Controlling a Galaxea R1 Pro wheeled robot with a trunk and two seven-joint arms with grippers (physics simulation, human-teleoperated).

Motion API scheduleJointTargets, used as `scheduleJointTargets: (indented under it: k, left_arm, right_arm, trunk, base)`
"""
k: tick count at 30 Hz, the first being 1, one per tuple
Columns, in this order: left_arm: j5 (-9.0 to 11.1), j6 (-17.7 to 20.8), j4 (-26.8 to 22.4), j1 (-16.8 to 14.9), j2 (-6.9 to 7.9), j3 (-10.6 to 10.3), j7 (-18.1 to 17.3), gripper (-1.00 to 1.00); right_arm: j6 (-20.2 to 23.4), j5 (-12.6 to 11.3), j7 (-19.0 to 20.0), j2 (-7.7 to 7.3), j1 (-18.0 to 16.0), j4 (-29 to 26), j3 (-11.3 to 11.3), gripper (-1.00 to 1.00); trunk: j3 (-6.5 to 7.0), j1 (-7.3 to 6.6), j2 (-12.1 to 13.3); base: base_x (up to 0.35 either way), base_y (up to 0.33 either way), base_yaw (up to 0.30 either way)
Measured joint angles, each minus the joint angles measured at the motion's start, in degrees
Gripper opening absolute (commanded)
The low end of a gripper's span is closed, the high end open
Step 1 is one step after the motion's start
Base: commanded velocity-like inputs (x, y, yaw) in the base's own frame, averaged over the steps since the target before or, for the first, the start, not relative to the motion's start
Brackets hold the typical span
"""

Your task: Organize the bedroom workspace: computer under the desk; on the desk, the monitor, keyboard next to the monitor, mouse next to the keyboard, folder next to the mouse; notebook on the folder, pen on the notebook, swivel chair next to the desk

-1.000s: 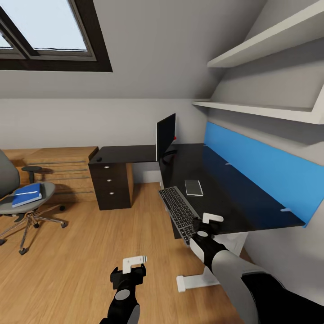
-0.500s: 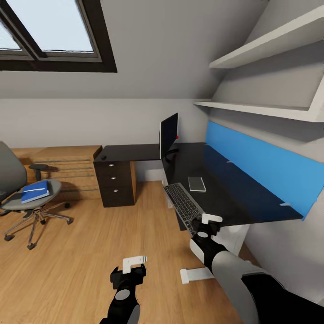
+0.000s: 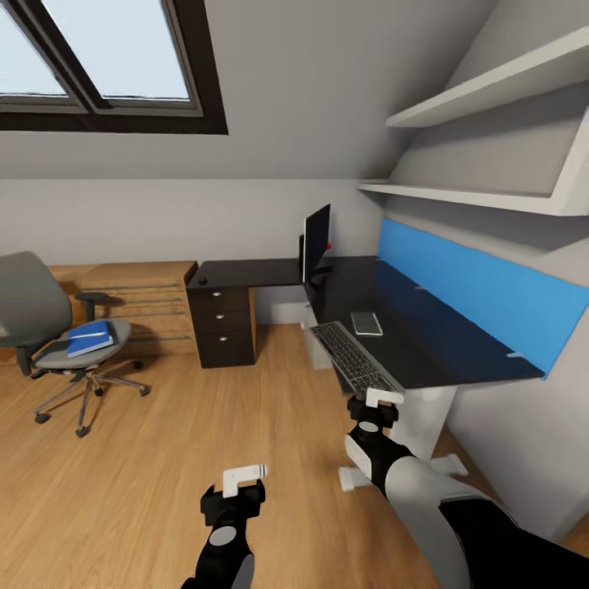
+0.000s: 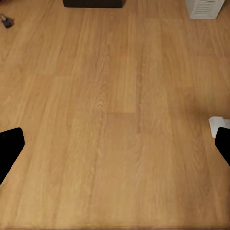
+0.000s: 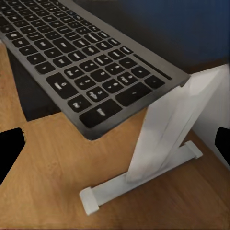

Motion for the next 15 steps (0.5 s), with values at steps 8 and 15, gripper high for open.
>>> scheduleJointTargets:
  k: [8,15]
  left_arm:
    - [0.0,-0.01,0.0,0.0,0.01,-0.01,0.0,1.0]
    - [0.08,-0.07,-0.24,0.0,0.01,-0.08,0.0,1.0]
  right_arm:
    - [-0.13,-0.15,0.0,0.01,-0.02,-0.06,-0.24,1.0]
    - [-0.11,-0.28,2.95,0.0,0.01,-0.25,-0.52,1.0]
  trunk:
    - [0.0,-0.01,0.0]
    - [0.0,-0.03,0.0]
  base:
    - [-0.231,0.062,0.0]
    - [-0.049,0.005,0.0]
